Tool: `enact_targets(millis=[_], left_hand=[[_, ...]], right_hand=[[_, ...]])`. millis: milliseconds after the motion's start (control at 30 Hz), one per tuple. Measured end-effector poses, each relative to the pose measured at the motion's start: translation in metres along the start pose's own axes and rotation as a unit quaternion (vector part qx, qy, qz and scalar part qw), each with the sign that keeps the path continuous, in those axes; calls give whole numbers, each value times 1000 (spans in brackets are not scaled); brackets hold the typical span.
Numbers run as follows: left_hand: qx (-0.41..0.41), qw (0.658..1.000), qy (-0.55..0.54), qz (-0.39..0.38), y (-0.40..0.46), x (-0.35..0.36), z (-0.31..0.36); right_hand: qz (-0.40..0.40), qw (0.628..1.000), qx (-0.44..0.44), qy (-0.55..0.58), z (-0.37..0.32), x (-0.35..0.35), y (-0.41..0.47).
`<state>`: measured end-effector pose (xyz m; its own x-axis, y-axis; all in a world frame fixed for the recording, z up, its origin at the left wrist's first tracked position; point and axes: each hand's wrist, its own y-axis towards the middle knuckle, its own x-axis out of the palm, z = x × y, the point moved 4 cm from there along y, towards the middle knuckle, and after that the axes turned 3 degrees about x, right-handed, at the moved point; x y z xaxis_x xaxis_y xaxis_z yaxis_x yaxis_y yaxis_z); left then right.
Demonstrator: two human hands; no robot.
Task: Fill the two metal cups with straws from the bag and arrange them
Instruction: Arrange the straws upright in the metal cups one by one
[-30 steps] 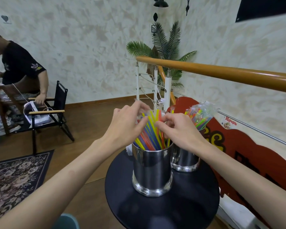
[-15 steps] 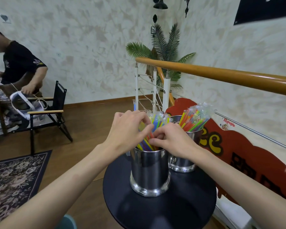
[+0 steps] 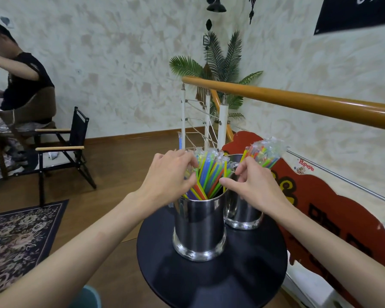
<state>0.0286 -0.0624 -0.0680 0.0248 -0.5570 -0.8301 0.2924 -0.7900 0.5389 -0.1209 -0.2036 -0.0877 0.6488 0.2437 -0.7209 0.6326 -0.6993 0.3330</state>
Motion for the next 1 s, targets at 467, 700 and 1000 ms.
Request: enact_targets(millis=[467, 700, 1000], left_hand=[[33, 998, -54, -20, -4, 9, -7], [29, 998, -57, -23, -2, 7, -4], [-4, 996, -86, -19, 3, 7, -2]], right_hand=[[0, 1000, -20, -1, 2, 16, 19], [-29, 998, -40, 50, 1, 13, 16], [-60, 990, -56, 112, -5, 16, 26]])
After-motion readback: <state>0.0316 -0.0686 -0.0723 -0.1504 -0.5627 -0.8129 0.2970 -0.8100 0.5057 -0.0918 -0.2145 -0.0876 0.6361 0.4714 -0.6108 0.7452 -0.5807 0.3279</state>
